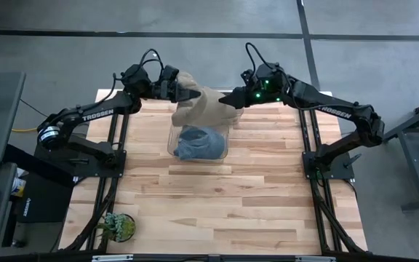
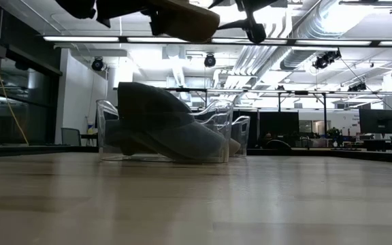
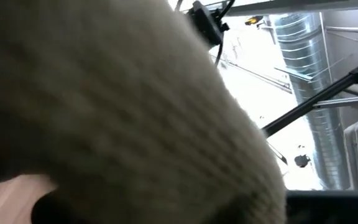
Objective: Pick & Place hat
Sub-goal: Put the brown cap into the top transparent bin
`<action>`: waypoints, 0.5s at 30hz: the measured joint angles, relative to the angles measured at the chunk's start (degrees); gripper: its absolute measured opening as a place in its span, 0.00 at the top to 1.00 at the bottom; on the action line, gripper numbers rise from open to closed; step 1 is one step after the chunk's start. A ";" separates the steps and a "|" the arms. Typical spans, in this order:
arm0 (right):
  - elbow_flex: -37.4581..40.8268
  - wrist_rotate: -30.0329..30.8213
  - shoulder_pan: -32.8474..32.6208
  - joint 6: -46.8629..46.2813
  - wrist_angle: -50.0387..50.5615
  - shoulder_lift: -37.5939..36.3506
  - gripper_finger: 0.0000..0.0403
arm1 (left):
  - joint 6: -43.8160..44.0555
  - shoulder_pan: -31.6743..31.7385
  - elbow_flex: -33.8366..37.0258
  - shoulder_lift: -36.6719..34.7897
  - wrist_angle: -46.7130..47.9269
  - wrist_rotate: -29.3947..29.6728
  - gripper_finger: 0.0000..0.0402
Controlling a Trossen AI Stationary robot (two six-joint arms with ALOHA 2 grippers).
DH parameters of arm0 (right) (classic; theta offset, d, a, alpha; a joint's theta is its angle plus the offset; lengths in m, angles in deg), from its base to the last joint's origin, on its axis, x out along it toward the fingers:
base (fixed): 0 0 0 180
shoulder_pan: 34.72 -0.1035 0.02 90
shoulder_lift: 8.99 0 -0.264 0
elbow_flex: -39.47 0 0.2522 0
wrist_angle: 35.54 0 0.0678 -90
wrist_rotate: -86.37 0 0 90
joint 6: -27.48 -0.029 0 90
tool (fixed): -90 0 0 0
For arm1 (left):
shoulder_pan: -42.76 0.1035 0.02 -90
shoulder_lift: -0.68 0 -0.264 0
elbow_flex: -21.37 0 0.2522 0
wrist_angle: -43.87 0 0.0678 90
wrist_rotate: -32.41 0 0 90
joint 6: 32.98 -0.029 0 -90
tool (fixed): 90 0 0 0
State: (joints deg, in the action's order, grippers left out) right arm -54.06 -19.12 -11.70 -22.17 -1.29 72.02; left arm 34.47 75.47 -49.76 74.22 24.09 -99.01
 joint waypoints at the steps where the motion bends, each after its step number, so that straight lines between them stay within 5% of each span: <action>1: 0.00 0.02 0.00 -0.08 -0.73 0.00 0.42 | -0.38 0.02 -0.58 0.00 0.39 0.02 1.00; 15: 0.00 -0.90 0.11 -0.91 -7.91 0.00 0.42 | -10.82 0.00 -11.27 0.02 17.51 0.43 1.00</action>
State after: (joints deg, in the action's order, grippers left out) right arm -54.06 -20.02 -11.59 -23.08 -9.20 72.02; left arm 23.65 75.47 -61.03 74.24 41.60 -98.59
